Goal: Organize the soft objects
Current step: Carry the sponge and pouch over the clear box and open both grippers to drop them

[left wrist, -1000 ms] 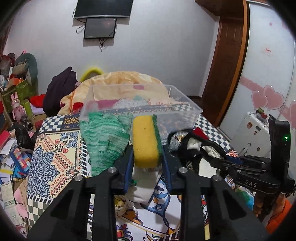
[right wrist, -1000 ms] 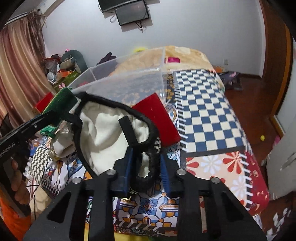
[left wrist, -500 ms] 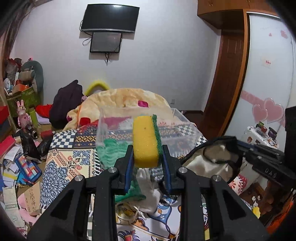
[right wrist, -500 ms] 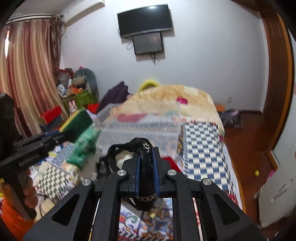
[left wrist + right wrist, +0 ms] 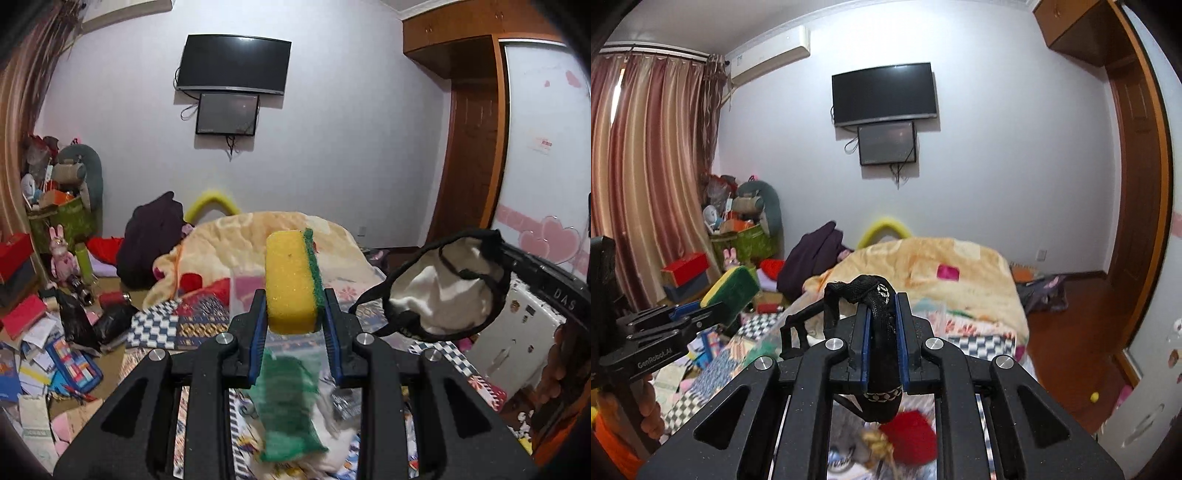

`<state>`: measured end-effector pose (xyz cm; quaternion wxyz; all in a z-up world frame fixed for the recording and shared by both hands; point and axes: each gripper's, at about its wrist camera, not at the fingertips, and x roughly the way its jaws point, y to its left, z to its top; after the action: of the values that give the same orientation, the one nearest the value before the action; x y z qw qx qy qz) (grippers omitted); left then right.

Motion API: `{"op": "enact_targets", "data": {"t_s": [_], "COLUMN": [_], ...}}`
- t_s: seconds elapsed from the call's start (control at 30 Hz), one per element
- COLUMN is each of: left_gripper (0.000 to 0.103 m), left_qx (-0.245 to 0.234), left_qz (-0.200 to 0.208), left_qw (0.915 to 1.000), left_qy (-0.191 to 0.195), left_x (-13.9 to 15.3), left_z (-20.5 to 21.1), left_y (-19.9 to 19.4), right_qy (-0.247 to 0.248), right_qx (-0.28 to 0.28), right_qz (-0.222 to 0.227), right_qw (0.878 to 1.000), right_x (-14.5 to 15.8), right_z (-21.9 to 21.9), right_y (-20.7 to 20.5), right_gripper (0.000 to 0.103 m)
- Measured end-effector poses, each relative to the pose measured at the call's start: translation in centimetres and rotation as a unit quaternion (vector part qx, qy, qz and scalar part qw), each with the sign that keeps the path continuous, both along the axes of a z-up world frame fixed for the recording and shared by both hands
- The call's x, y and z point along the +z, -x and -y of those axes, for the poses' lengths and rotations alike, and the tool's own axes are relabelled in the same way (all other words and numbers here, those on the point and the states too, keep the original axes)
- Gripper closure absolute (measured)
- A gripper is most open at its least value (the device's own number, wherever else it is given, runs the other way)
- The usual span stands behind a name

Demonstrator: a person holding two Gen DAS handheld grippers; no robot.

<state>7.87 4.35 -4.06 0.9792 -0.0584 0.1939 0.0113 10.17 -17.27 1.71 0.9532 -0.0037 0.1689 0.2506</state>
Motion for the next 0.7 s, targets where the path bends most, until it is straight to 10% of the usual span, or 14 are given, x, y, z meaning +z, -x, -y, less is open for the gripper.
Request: {"op": "enact_targets", "data": {"t_s": [0.7], "left_gripper": [0.074], "left_qx": [-0.030], "left_qz": [-0.126], "left_qw": [0.9914], "left_qy": [-0.019], "left_x": [-4.8], "left_z": [-1.2], "left_y": [-11.5], "right_qy": [0.017], "right_qx": [0.004], "right_qz": [-0.079], "right_qw": [0.997], "right_x": [-4.5], "right_z": [-2.7], "right_y": [-6.8], "right_gripper": [0.092]}}
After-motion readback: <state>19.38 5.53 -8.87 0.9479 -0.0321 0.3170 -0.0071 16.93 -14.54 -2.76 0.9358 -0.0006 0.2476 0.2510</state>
